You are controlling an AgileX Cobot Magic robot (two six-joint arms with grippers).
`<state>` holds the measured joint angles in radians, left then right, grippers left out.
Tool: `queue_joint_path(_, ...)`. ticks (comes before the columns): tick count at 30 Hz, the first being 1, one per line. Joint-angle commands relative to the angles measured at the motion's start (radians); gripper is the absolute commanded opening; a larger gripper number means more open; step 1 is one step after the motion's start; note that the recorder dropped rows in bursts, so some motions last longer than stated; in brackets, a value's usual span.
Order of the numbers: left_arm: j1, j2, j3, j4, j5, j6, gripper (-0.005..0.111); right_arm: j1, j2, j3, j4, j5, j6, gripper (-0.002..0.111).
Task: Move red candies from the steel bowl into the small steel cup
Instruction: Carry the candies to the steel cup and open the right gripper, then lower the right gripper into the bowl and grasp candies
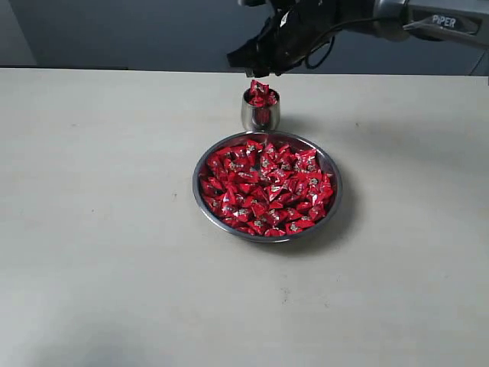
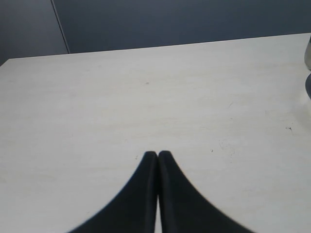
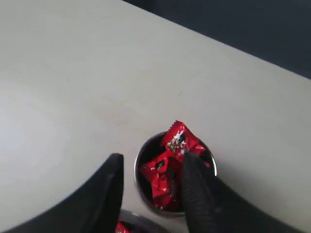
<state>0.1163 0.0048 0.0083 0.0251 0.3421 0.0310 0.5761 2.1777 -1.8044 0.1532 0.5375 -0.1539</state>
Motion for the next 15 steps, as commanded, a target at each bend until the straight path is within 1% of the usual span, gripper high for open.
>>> queue_joint_path(1, -0.008, -0.005, -0.008, 0.002, -0.005, -0.002, 0.0, -0.005, -0.044, -0.005, 0.008, 0.107, 0.001, 0.039)
queue_joint_path(7, -0.008, -0.005, -0.008, 0.002, -0.005, -0.002, 0.0, 0.006, -0.051, 0.009, 0.013, 0.241, 0.001, 0.039)
queue_joint_path(15, -0.008, -0.005, -0.008, 0.002, -0.005, -0.002, 0.0, 0.05, -0.051, 0.118, 0.001, 0.214, -0.012, 0.039)
